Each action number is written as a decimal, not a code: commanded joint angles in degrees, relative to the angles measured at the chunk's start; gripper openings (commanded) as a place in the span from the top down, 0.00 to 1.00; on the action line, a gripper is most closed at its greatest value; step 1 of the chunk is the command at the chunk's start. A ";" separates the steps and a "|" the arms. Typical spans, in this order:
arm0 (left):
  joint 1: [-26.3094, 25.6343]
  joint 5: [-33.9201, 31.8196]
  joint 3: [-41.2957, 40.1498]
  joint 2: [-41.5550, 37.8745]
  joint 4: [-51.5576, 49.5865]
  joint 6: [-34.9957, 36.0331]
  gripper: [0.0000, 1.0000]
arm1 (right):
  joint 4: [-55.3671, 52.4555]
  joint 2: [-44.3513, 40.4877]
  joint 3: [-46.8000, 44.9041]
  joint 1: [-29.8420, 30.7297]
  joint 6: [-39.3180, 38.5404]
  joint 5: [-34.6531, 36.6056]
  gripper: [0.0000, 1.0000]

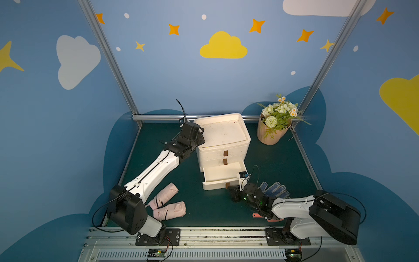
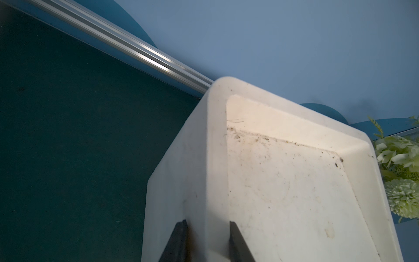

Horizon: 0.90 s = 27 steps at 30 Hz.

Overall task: Place the umbrella in the drawer by color
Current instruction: Open the drawer in the storage box.

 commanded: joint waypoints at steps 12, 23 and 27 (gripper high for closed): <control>-1.16 14.34 1.04 3.37 -6.00 -1.11 0.96 | -22.17 -9.70 -1.57 3.00 -6.64 4.83 1.00; -1.08 15.51 4.48 0.62 -11.45 3.95 0.67 | -43.06 -25.68 8.79 3.17 -25.06 -0.43 0.61; -0.91 10.72 3.06 -5.29 -15.96 4.90 0.53 | -47.52 -35.85 11.20 3.15 -31.48 0.07 0.57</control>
